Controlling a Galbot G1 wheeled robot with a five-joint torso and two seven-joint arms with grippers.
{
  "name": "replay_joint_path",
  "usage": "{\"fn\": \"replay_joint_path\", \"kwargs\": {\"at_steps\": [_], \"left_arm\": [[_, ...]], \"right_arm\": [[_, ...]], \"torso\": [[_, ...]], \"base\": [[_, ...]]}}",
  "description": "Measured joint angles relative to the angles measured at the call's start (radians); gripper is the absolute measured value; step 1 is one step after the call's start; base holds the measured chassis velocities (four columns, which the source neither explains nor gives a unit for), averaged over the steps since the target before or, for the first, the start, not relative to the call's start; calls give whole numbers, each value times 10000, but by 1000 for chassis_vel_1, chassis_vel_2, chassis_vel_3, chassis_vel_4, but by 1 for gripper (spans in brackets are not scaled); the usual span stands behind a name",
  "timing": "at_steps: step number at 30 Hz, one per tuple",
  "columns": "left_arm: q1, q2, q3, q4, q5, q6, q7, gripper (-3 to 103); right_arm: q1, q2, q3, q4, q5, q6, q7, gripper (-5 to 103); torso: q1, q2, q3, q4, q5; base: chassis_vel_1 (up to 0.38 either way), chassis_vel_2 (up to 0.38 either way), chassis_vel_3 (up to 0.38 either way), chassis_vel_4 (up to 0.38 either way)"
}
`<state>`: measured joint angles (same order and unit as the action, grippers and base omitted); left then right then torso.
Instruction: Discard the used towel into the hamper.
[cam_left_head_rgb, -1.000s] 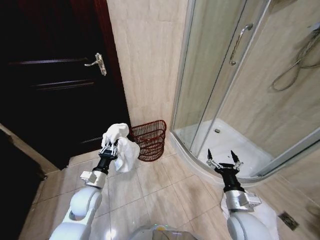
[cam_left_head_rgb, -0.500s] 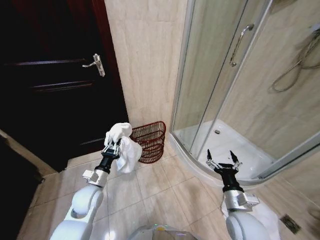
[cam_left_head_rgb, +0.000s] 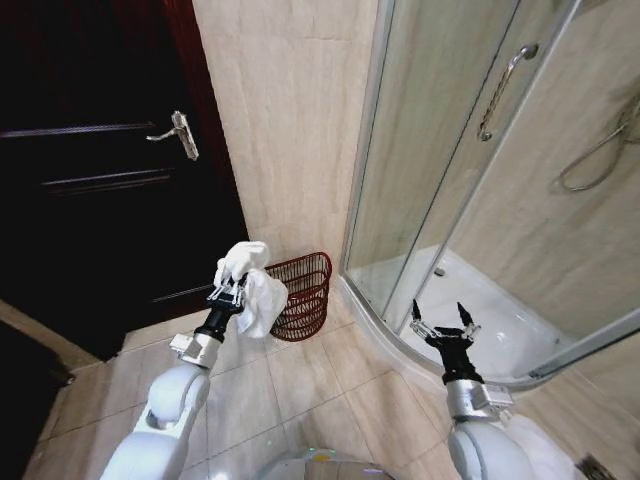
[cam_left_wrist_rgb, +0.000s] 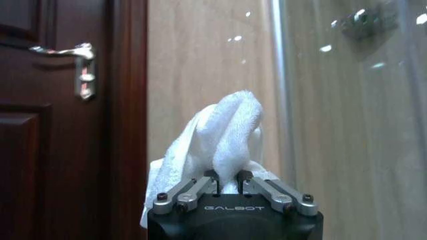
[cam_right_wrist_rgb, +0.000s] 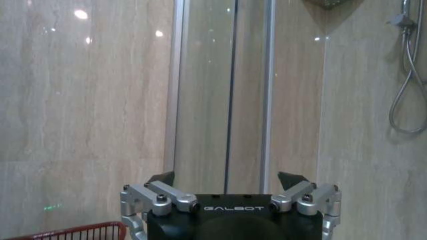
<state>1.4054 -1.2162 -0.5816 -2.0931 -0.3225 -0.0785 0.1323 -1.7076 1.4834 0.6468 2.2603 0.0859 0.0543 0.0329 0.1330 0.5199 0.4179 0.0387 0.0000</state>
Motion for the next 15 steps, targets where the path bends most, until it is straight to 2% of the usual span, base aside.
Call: {"fn": "replay_joint_path", "kwargs": {"at_steps": [2,7,10,11,14,15], "left_arm": [[-450,277,480,93,-121,257,-174,15],[-1309,735,1149,706,-472,451,-431,15],[-2471,956,1449,1550,-842,394,-497,15],[-2471,956,1449,1550,-842,394,-497,15],[-4015,997,1747,3041,-993,25,-441,15],[-4015,997,1747,3041,-993,25,-441,15]], "right_arm": [[-1,-6,-41,-146,-104,33,-12,100],[-18,134,-243,-197,-393,-82,-22,100],[-137,103,-431,-157,-645,-351,-17,100],[-137,103,-431,-157,-645,-351,-17,100],[-112,-114,-499,-69,-789,-693,14,100],[-112,-114,-499,-69,-789,-693,14,100]], "torso": [[1,4,2,0,2],[6,6,8,0,0],[9,10,10,-1,-2],[9,10,10,-1,-2],[10,14,12,-2,0],[10,14,12,-2,0]], "base": [[0,0,0,0],[0,0,0,0],[0,0,0,0],[0,0,0,0],[0,0,0,0],[0,0,0,0]]}}
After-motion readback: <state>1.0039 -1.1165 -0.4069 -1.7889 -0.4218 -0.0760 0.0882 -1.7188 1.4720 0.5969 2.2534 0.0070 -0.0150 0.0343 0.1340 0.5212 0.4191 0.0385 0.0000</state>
